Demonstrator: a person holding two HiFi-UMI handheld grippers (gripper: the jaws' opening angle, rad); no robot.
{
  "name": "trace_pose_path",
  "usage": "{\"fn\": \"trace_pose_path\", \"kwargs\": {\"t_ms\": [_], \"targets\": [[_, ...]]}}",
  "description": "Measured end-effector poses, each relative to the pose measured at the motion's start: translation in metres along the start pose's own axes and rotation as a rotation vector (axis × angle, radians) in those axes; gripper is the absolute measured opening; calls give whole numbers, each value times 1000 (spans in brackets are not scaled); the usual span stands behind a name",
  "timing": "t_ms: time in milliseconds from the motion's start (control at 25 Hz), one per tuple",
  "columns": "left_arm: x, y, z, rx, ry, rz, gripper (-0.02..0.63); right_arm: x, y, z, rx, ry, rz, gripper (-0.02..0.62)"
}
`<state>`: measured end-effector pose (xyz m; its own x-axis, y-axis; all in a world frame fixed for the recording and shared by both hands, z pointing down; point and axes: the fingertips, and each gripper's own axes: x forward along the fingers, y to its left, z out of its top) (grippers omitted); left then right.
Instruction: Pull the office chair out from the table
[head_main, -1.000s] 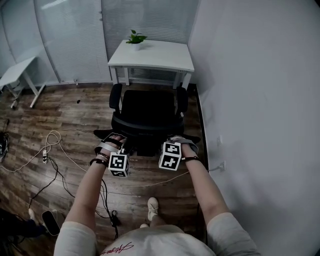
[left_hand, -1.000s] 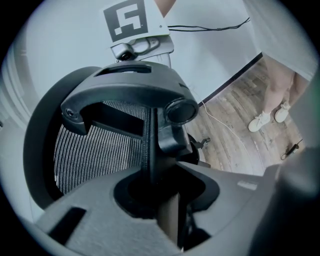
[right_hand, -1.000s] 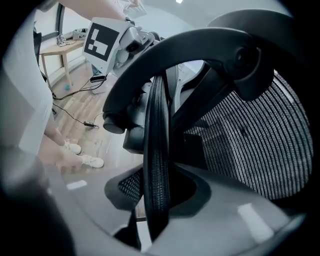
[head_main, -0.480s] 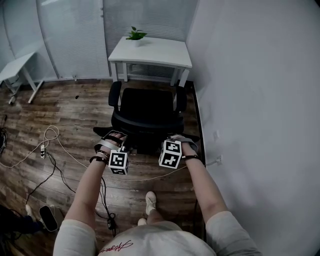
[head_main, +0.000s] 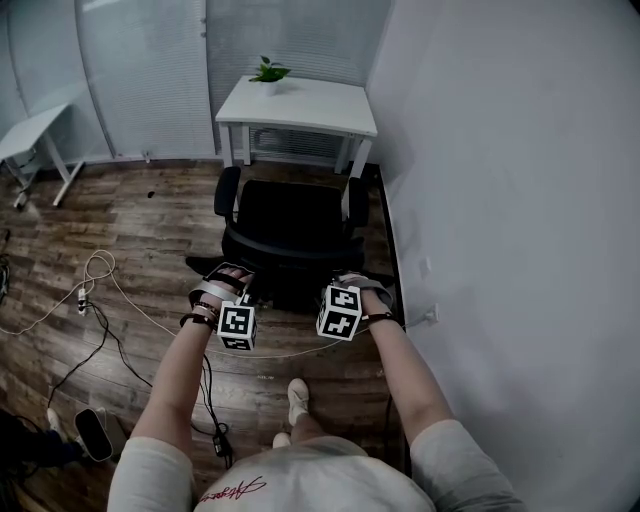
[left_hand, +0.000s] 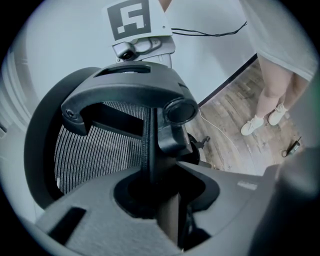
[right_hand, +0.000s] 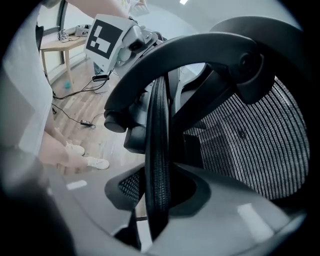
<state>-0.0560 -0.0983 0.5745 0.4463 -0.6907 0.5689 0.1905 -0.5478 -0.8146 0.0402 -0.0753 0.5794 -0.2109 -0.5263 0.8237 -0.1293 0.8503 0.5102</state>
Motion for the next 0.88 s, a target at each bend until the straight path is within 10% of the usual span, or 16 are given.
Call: {"fn": "trace_pose_path", "kwargs": {"t_ms": [880], "targets": [[-42,-33,15,8,-5,2,104,-26,49,11,6,6,-8,107]]}}
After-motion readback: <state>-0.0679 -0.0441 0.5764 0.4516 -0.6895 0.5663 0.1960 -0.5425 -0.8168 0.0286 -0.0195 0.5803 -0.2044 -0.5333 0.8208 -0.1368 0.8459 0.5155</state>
